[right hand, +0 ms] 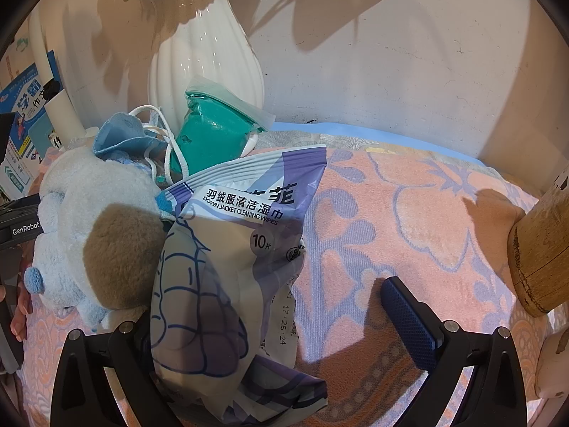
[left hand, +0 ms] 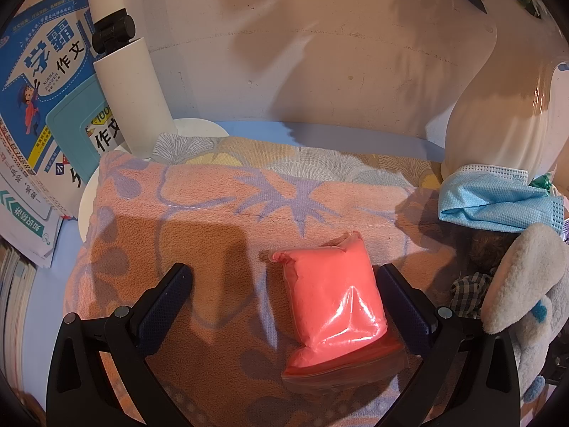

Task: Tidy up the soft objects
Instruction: 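Grasp the red packet with the left tool while the right tool grasps the printed wipes bag, then carry the red packet and wipes bag to the glass bowl and release both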

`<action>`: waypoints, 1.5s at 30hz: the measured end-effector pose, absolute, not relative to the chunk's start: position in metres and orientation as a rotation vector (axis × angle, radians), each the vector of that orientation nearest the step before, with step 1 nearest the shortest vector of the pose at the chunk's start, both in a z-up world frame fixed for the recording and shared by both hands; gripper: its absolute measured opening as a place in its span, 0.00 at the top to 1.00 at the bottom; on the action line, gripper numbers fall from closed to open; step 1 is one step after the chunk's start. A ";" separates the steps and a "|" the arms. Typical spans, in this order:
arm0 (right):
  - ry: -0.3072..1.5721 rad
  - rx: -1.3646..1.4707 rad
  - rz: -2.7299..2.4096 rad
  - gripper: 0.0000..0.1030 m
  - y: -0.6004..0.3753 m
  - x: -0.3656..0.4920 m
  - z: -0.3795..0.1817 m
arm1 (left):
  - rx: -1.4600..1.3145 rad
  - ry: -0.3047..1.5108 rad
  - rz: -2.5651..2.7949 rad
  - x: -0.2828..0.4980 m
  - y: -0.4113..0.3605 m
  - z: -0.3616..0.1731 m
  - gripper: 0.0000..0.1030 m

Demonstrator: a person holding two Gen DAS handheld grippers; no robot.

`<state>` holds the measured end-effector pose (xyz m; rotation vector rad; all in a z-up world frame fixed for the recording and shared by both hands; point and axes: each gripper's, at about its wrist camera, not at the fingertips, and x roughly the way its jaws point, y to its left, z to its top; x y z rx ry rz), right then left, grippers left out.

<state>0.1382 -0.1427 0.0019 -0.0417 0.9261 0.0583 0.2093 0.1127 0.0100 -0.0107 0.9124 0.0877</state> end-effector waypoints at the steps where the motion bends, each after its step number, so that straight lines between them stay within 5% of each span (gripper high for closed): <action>1: 0.926 -0.042 0.058 0.00 -0.143 0.138 0.002 | -0.011 0.912 0.088 0.209 0.112 0.010 0.00; 25: 0.930 -0.043 0.058 0.00 -0.142 0.138 0.002 | -0.010 0.909 0.090 0.214 0.116 0.007 0.00; 26: 0.946 -0.039 0.051 0.00 -0.142 0.138 0.003 | -0.016 0.902 0.085 0.213 0.117 0.008 0.04; 29: 0.972 -0.030 0.042 0.00 -0.141 0.142 0.005 | -0.036 0.844 0.035 0.203 0.118 0.016 0.55; 34: 0.954 0.010 0.056 0.00 -0.146 0.141 0.007 | -0.055 0.819 0.007 0.201 0.119 0.021 0.64; 35: 0.923 0.043 0.054 0.11 -0.151 0.138 0.011 | -0.081 0.814 -0.005 0.200 0.123 0.022 0.64; 36: 0.883 0.083 0.068 0.37 -0.157 0.133 0.015 | -0.119 0.805 -0.017 0.199 0.129 0.023 0.65; 37: 0.858 0.127 0.079 0.47 -0.164 0.128 0.017 | -0.142 0.800 -0.026 0.198 0.132 0.024 0.65; 45: 0.803 0.235 0.163 0.49 -0.179 0.111 0.020 | -0.184 0.700 -0.078 0.183 0.133 0.035 0.65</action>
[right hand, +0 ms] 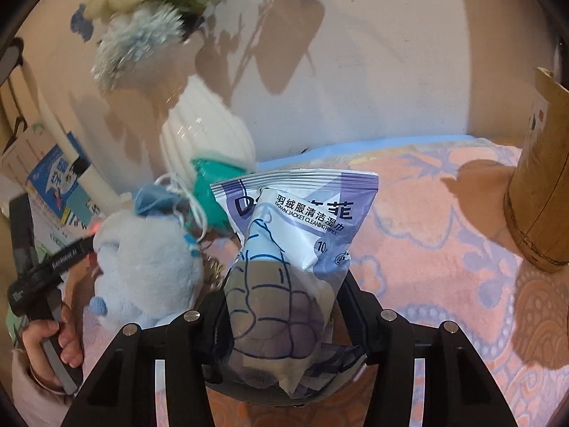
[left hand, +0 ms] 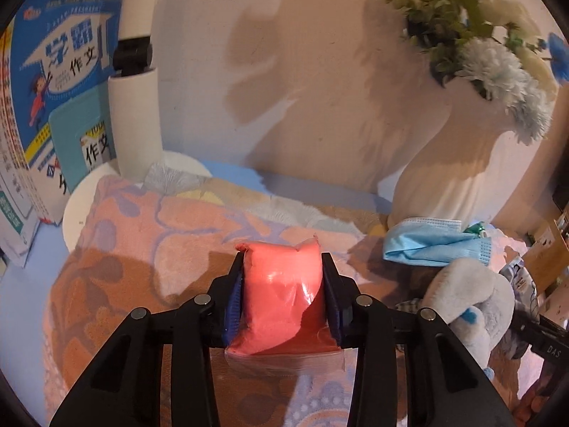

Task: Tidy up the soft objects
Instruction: 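Carry the red packet and wipes bag to the glass bowl and release both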

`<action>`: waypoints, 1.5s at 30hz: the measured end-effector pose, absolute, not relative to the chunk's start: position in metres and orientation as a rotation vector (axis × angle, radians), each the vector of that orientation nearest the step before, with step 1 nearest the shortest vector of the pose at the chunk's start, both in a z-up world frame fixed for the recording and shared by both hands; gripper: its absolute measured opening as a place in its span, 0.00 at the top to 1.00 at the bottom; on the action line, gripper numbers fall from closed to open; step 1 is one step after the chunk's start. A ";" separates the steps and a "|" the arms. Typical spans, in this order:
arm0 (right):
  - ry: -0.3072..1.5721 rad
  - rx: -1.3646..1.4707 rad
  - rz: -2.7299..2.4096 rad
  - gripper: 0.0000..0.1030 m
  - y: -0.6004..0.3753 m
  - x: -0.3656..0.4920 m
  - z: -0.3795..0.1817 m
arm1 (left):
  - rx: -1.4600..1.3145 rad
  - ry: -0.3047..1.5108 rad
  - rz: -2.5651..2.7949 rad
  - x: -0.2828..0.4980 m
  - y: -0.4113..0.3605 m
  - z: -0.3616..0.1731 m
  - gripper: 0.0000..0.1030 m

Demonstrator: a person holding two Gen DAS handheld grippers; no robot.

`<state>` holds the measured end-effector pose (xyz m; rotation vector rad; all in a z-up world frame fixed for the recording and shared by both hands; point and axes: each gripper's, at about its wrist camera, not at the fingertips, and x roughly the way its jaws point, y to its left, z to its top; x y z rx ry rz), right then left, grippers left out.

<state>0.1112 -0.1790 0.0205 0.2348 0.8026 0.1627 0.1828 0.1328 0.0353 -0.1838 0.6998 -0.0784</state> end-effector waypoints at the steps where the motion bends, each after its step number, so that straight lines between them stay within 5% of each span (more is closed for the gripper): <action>1: 0.803 0.230 0.171 0.49 -0.178 0.110 0.020 | -0.180 0.695 -0.072 0.183 0.131 0.036 0.65; 20: 0.838 0.316 0.309 0.49 -0.193 0.012 0.030 | -0.224 0.753 -0.087 0.089 0.082 0.058 0.65; 45: 0.754 0.387 0.092 0.48 -0.410 -0.103 0.107 | 0.085 0.695 -0.693 0.004 -0.239 0.104 0.65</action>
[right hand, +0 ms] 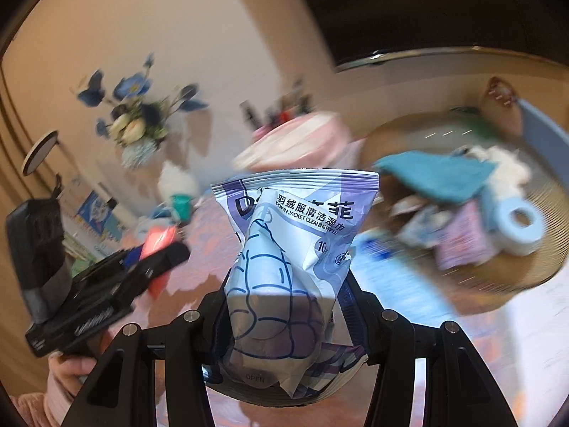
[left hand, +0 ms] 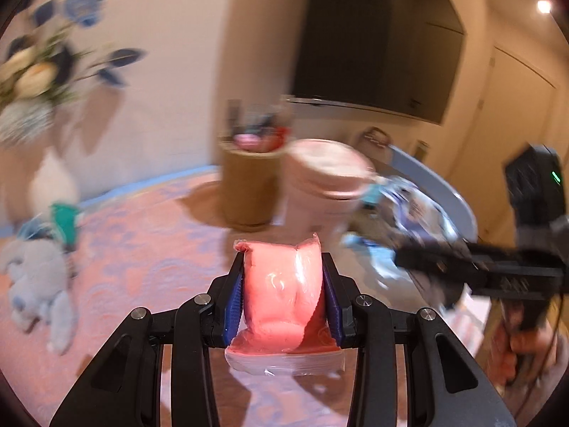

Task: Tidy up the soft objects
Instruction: 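Carry the red packet and wipes bag to the glass bowl and release both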

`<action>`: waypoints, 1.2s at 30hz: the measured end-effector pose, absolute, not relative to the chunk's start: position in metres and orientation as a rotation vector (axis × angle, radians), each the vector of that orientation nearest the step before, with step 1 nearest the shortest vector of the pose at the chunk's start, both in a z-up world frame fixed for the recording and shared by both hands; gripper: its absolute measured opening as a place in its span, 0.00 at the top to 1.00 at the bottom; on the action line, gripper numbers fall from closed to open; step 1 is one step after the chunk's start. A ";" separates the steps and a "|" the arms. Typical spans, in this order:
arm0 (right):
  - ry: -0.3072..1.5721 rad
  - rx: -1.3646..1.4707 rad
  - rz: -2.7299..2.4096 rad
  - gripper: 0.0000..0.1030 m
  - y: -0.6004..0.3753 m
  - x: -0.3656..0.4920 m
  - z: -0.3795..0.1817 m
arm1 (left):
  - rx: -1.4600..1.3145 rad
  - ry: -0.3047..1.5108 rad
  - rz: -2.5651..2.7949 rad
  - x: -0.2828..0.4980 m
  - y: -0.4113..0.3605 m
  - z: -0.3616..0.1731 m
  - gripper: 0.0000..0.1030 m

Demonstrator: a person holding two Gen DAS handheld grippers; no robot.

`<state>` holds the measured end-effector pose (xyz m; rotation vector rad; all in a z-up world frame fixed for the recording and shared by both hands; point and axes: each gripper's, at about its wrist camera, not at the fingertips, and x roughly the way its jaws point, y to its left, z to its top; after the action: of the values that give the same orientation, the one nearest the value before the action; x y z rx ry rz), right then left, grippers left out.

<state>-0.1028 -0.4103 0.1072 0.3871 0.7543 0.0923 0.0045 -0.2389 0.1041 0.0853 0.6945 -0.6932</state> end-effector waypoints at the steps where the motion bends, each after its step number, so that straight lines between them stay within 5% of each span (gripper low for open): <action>1: 0.758 0.383 0.082 0.48 -0.422 -0.103 0.110 | 0.109 0.688 -0.720 0.000 -0.253 0.106 0.65; 20: 0.870 0.251 -0.023 0.48 -0.569 -0.006 0.146 | 0.137 0.726 -1.050 0.006 -0.434 0.106 0.65; 22: 0.889 0.269 0.010 0.41 -0.574 0.004 0.141 | 0.156 0.726 -1.061 0.009 -0.444 0.103 0.64; 24: 0.921 0.299 0.038 0.04 -0.579 0.016 0.134 | 0.179 0.729 -1.070 0.010 -0.449 0.100 0.36; 27: 0.922 0.321 -0.010 0.00 -0.588 0.020 0.130 | 0.177 0.700 -1.051 0.007 -0.449 0.098 0.10; 36: 0.909 0.423 -0.034 0.00 -0.601 0.000 0.123 | 0.166 0.732 -1.044 0.008 -0.436 0.097 0.06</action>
<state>0.0000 -0.6014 0.1235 0.4230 0.9089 -0.0338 0.0083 -0.4356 0.0966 0.1664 0.7317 -1.0442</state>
